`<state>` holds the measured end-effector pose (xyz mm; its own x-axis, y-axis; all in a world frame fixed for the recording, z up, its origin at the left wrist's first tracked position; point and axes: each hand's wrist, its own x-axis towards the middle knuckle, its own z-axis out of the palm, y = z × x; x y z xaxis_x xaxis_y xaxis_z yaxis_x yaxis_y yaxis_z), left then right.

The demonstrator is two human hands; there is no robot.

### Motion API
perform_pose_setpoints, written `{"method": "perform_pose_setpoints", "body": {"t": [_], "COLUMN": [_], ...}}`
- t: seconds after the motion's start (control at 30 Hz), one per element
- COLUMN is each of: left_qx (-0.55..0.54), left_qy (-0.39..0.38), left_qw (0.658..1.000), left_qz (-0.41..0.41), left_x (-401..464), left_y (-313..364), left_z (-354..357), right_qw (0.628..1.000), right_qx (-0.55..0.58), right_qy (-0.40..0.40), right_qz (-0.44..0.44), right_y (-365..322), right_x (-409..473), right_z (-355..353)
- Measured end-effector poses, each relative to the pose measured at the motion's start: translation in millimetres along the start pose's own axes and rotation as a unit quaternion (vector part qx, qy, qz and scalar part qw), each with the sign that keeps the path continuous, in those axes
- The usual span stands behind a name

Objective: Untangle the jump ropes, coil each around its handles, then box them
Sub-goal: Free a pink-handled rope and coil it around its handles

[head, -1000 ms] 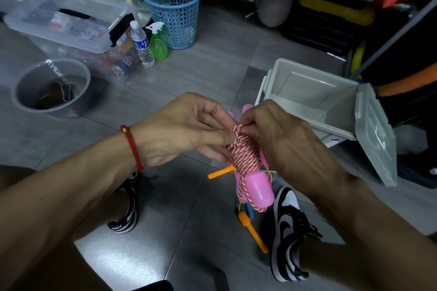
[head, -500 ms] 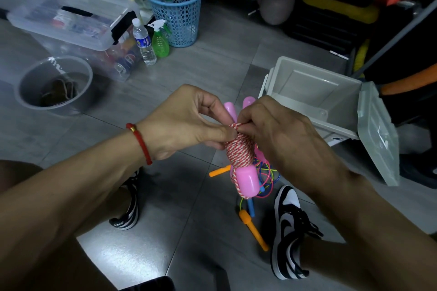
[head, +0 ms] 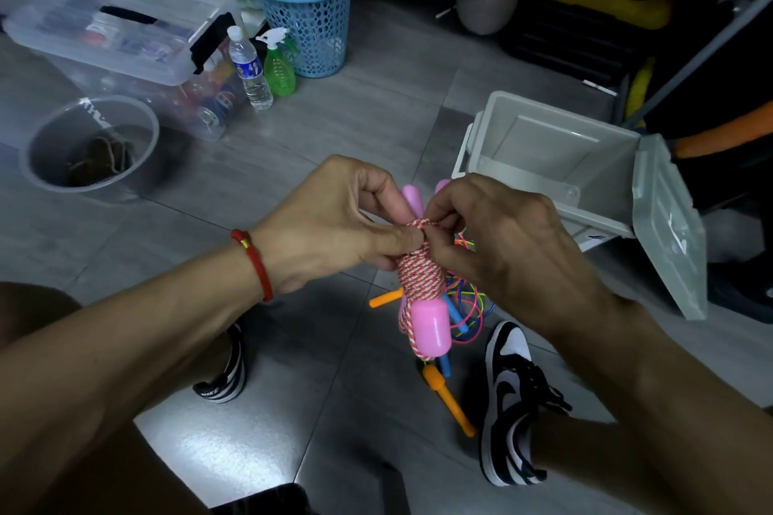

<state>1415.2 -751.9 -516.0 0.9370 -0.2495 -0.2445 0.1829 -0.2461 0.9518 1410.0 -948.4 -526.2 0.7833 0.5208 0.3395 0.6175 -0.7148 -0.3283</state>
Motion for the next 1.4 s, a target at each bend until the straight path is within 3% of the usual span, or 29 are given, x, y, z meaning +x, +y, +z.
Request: {"method": "perform_pose_setpoints", "body": {"t": [0.27,0.5,0.73,0.87,1.0,1.2,1.4], "left_qx": [0.04,0.093,0.042,0.046,0.133,0.117,0.064], "left_qy": [0.022,0.014,-0.017,0.02,0.04,0.035,-0.034], "left_qw": [0.999,0.994,0.999,0.999,0.989,0.99,0.997], "left_qz": [0.027,0.05,0.005,0.005,0.056,0.07,0.004], "left_x": [1.9,3.3,1.7,2.0,-0.1,0.5,0.5], "left_y": [-6.2,-7.7,-2.7,-5.1,-9.9,-5.8,0.1], "left_z": [1.9,-1.4,-5.2,-4.4,-2.9,-1.0,-5.1], "right_qw": [0.994,0.999,0.999,1.0,0.998,0.997,0.995], "right_qx": [0.077,0.009,-0.025,-0.012,0.001,-0.054,-0.078], "right_qy": [-0.072,-0.043,0.04,0.02,-0.033,0.032,0.045], "right_qz": [0.03,0.002,0.004,0.002,-0.045,-0.039,-0.053], "right_y": [5.2,3.6,-5.3,-3.5,3.6,-2.3,-3.1], "right_x": [6.7,0.9,-3.3,0.3,2.9,-0.2,-4.8], "right_z": [-11.5,6.5,15.9,14.4,5.8,7.2,10.9]}}
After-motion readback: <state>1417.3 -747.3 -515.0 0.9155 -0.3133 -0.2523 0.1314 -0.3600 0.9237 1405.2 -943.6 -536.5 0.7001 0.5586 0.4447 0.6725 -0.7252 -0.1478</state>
